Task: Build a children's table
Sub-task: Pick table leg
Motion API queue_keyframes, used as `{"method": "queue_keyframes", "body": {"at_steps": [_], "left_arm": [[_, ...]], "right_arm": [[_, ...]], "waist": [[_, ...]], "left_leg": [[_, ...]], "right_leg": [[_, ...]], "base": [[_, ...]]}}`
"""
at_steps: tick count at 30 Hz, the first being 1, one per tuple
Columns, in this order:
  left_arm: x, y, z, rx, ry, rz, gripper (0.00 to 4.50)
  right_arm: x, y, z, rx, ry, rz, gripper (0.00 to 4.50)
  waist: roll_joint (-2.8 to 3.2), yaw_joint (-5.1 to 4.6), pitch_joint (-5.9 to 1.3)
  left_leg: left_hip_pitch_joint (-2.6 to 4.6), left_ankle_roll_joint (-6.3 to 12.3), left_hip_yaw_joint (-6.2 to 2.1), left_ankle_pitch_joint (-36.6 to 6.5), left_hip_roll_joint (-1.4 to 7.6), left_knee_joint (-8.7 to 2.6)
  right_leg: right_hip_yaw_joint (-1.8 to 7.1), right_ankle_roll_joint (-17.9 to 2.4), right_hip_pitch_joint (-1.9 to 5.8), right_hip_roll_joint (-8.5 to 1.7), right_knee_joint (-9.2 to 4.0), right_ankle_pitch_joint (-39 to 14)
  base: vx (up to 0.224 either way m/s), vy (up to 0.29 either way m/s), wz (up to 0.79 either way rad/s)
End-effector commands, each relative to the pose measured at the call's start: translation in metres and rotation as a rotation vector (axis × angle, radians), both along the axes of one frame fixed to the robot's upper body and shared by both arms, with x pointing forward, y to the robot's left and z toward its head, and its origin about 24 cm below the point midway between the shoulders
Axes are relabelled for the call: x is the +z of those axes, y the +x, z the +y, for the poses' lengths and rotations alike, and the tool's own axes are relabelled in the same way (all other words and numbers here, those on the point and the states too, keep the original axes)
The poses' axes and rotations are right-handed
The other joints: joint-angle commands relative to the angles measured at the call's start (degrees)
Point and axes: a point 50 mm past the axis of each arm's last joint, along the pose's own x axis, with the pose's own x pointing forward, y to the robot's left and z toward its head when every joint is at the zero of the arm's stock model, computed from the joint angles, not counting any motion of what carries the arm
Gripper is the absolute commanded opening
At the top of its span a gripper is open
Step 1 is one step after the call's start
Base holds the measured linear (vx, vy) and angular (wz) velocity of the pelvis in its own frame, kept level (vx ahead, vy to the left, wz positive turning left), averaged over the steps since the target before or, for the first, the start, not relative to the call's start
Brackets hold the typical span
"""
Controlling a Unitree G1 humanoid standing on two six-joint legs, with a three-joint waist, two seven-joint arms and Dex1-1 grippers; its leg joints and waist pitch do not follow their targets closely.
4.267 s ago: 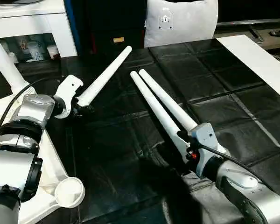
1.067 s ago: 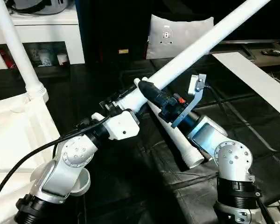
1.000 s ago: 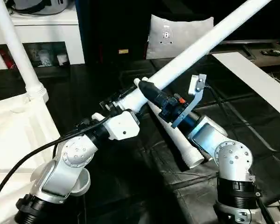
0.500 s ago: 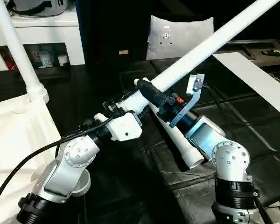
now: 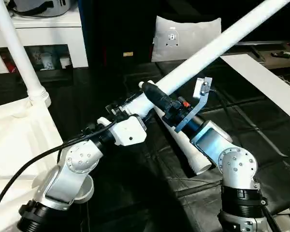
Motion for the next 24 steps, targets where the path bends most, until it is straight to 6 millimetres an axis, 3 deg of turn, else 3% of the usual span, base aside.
{"method": "queue_keyframes", "body": {"at_steps": [1,8,15,20,24], "left_arm": [[-0.003,-0.002,0.001,-0.014,-0.019,0.049,3.9],[-0.013,-0.007,0.015,-0.003,-0.031,0.142,4.5],[-0.017,-0.008,0.029,0.059,-0.102,0.23,4.5],[-0.011,-0.007,0.052,0.226,-0.44,0.373,4.5],[-0.001,-0.009,0.067,0.346,-0.649,0.412,4.5]], "right_arm": [[0.005,-0.002,-0.002,-0.006,0.008,-0.032,1.92],[-0.003,0.006,-0.014,-0.129,-0.122,-0.05,1.9],[-0.009,0.01,-0.022,-0.224,-0.254,-0.08,1.9],[-0.017,0.008,-0.039,-0.339,-0.43,-0.054,1.9],[-0.017,-0.011,-0.037,-0.299,-0.506,-0.062,1.9]], "waist": [[1.52,-0.12,-4.69],[1.62,-0.09,-4.6],[1.44,-0.18,-4.57],[1.24,-0.29,-4.57],[1.1,-0.16,-4.42]], "left_leg": [[2.59,-8.06,-1.97,-21.79,3.82,-4.57],[2.75,-8.53,-1.91,-22.97,3.79,-4.57],[2.55,-8.09,-1.82,-22.69,3.7,-4.53],[2.58,-7.77,-1.51,-21.16,3.6,-4.37],[2.33,-6.24,-1.61,-20.74,3.45,-4.18]], "right_leg": [[2.7,-8.13,-0.23,-4.98,-4.94,-11.12],[2.82,-7.35,-0.48,-4.95,-5.19,-13.09],[2.85,-8.01,-0.33,-4.87,-5.07,-12.07],[2.75,-8.93,-0.17,-4.45,-4.82,-10.07],[2.82,-7.75,0.22,-4.47,-5.23,-11.48]], "base": [[0.0,0.0,0.0],[0.0,0.0,0.0],[0.0,0.0,0.0],[0.0,0.0,0.0],[0.0,0.0,0.0]]}}
